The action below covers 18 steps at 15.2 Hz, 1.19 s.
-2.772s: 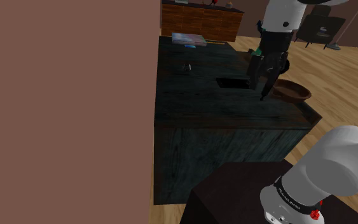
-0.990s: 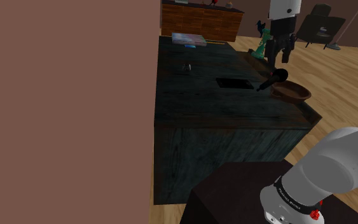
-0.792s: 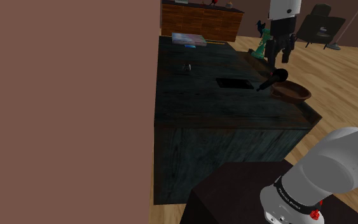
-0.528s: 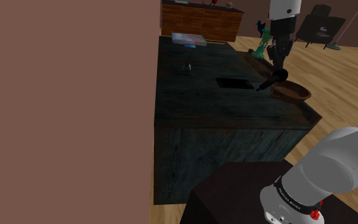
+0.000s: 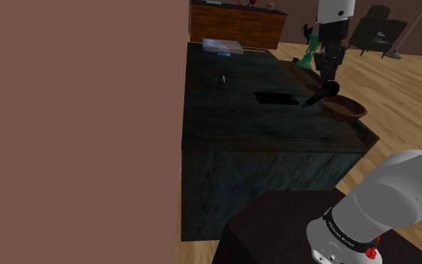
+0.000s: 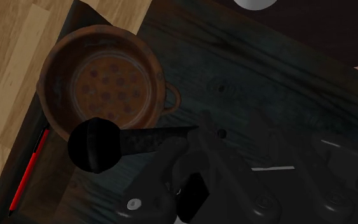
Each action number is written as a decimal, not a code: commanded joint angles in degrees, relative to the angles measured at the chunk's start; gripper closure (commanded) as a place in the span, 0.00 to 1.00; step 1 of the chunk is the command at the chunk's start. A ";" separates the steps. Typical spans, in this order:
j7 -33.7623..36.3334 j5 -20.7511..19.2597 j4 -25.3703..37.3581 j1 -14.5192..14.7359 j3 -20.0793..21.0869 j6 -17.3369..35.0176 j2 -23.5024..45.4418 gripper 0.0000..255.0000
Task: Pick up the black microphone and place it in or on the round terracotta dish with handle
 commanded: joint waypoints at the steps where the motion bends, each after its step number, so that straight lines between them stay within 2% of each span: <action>1: -2.83 0.09 -0.53 -0.40 -1.78 1.89 -0.86 0.00; 7: -20.62 3.35 -1.28 -1.66 -13.92 12.66 -2.10 0.00; 13: -40.20 12.88 2.52 0.02 -27.99 20.10 3.73 0.00; 18: -40.01 12.65 -1.68 -0.10 -27.85 23.93 3.30 0.00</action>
